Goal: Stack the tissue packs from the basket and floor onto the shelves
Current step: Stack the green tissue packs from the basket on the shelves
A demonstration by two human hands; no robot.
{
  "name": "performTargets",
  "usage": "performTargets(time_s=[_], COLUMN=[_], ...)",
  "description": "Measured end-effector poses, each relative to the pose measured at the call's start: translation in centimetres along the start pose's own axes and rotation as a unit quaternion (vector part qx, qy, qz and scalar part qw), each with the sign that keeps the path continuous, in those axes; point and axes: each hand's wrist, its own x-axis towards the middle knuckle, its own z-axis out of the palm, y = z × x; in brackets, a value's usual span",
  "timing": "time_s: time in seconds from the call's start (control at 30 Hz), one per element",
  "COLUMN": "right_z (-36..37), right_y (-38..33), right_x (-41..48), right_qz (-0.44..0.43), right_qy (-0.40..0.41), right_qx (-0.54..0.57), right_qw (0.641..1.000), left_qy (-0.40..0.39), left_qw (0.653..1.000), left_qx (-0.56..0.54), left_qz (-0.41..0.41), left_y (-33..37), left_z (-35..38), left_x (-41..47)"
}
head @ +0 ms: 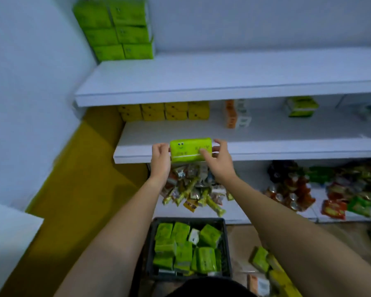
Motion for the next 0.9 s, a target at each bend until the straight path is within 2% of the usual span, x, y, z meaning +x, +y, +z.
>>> performTargets(time_s=[0.1, 0.23, 0.37, 0.47, 0.57, 0.7, 0.9], right_z=[0.1, 0.4, 1.6, 2.8, 4.1, 5.3, 7.0], right_y=[-3.2, -8.4, -13.8, -16.5, -17.6, -17.5, -17.2], right_x=[1.0, 3.2, 6.4, 9.1, 12.3, 16.9, 22.9], right_qz=[-0.080, -0.180, -0.253, -0.267, -0.244, -0.197, -0.180], right_qy=[-0.008, 0.028, 0.067, 0.074, 0.071, 0.080, 0.098], right_qx=[-0.049, -0.065, -0.055, -0.069, -0.087, -0.109, -0.129], right_qw=[0.996, 0.981, 0.964, 0.958, 0.963, 0.971, 0.970], left_qy=[0.002, 0.035, 0.050, 0.044, 0.018, -0.029, -0.048], left_qw=[0.999, 0.979, 0.955, 0.955, 0.962, 0.961, 0.954], left_qx=[-0.017, -0.016, 0.057, 0.075, 0.087, 0.149, 0.190], left_qz=[0.047, 0.203, 0.287, 0.284, 0.258, 0.232, 0.227], left_y=[3.0, 9.1, 14.5, 16.9, 18.1, 18.4, 18.3], left_z=[-0.2, -1.6, -3.0, -3.7, -3.8, -2.8, -0.7], left_x=[0.8, 2.2, 5.1, 7.9, 11.4, 16.6, 23.7])
